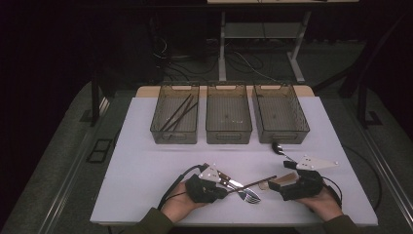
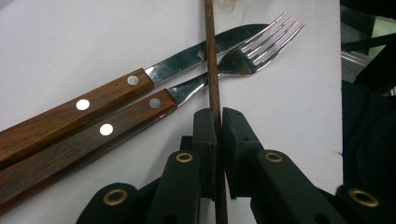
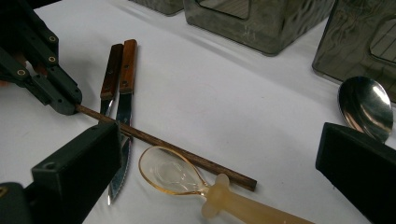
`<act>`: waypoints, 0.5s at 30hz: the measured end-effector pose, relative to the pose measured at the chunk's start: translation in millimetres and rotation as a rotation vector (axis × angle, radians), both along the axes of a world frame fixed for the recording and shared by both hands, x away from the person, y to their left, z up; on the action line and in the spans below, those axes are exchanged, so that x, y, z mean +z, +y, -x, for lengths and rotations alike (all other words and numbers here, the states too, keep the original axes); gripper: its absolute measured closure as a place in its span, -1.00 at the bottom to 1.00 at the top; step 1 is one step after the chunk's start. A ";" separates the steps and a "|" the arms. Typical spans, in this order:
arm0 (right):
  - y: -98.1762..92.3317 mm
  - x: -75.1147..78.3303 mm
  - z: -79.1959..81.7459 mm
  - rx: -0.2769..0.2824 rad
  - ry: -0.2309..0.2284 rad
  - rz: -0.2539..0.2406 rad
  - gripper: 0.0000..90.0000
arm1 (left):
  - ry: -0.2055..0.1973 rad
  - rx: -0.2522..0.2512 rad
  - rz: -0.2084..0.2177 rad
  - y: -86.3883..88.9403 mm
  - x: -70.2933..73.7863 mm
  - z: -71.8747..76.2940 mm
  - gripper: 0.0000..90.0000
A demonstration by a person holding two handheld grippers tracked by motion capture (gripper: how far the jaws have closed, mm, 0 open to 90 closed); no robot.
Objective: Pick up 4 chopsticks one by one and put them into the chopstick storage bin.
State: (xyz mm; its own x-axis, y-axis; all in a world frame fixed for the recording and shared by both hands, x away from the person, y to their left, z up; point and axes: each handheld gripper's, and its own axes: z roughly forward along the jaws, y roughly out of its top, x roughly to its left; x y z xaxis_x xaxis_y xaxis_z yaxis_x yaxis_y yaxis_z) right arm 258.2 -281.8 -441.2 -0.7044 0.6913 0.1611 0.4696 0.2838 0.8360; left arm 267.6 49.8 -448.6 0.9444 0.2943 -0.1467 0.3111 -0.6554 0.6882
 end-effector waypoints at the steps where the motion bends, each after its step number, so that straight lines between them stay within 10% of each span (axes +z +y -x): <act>1: 0.0 0.0 0.0 0.000 0.000 0.000 -0.99 | 0.000 0.000 -0.001 0.0 0.1 -0.1 0.88; 15: -0.2 0.4 0.3 -0.001 0.001 -0.003 -0.99 | -0.004 0.014 0.002 1.1 2.5 -0.1 0.90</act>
